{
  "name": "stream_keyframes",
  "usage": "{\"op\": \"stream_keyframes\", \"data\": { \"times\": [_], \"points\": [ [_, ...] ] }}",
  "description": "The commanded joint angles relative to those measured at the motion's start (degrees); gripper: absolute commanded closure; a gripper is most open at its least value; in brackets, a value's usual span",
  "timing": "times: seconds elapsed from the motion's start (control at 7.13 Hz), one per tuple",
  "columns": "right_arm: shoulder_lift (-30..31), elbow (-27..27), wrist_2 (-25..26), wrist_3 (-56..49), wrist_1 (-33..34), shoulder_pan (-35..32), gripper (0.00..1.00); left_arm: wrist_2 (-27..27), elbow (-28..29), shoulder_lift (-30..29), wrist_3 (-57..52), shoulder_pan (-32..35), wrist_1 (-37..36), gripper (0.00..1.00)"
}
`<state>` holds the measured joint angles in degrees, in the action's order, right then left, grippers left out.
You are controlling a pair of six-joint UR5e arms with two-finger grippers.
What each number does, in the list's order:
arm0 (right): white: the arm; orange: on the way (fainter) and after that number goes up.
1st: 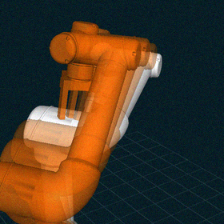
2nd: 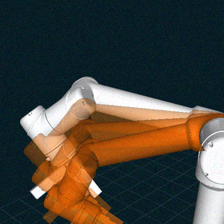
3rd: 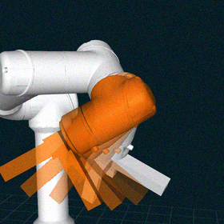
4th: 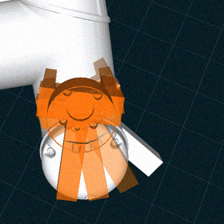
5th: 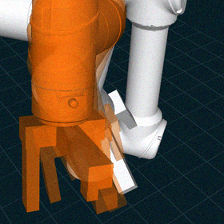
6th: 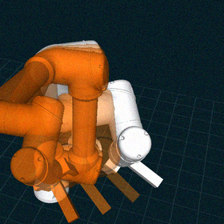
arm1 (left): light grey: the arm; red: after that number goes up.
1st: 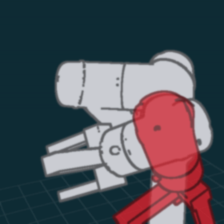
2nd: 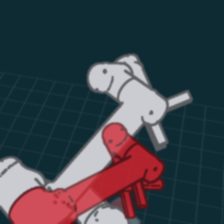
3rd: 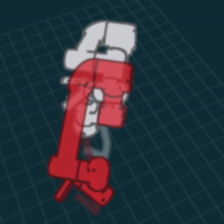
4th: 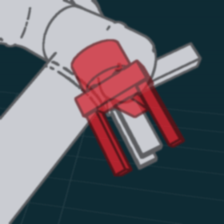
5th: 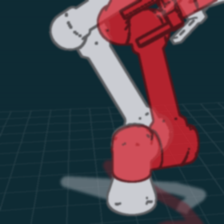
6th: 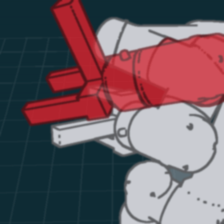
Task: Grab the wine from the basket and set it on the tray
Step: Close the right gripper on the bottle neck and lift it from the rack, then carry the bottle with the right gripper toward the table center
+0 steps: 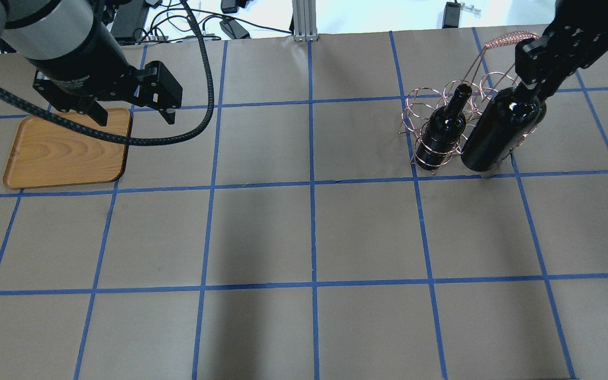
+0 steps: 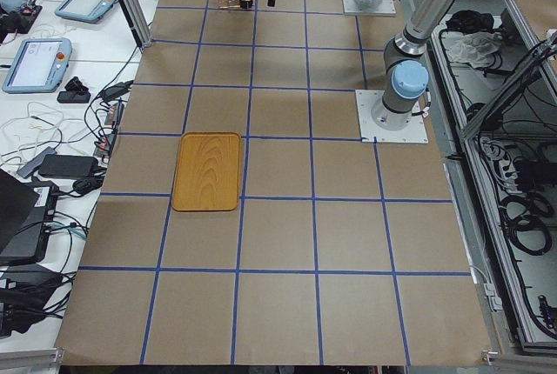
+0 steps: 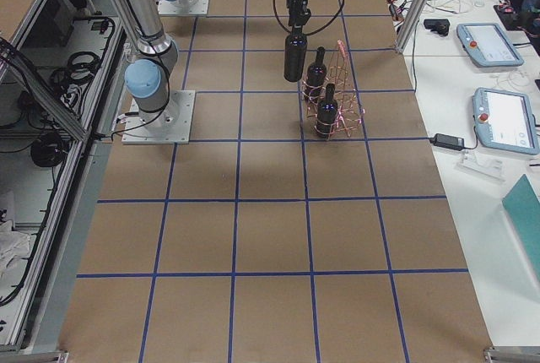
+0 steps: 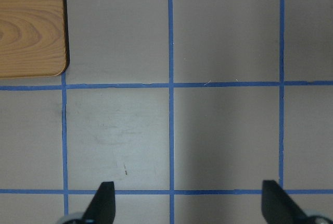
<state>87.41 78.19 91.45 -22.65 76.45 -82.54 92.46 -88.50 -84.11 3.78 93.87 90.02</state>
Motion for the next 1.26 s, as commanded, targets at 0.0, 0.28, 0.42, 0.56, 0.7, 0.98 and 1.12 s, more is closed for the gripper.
{"op": "stream_keyframes", "data": {
  "times": [0.0,0.28,0.42,0.56,0.7,0.98,1.12],
  "points": [
    [-1.53,-0.14,-0.4,6.28,0.27,-5.15,1.0,-0.09,0.0,0.0,0.0,0.0,0.07,0.0],
    [-3.64,-0.14,-0.58,14.53,3.69,-12.08,1.0,0.0,0.0,0.09,-0.17,0.0,-0.1,0.0],
    [-5.3,-0.14,-0.75,19.53,5.71,-15.77,1.0,0.09,0.0,0.44,-0.7,0.0,0.07,0.0],
    [-7.06,-0.14,-2.84,24.1,8.77,-19.81,1.0,0.26,-0.09,0.53,-0.96,0.0,0.07,0.0],
    [-8.99,0.03,-4.78,28.93,11.76,-23.07,1.0,0.26,-0.09,0.53,-0.97,-0.09,0.07,0.0],
    [-12.16,0.73,-6.02,36.58,16.24,-29.4,1.0,0.35,-0.09,0.62,-0.97,-0.09,0.07,0.0],
    [-13.22,1.43,-6.03,39.24,17.93,-32.91,1.0,0.35,-0.09,0.62,-0.97,-0.09,0.16,0.0]
  ]
}}
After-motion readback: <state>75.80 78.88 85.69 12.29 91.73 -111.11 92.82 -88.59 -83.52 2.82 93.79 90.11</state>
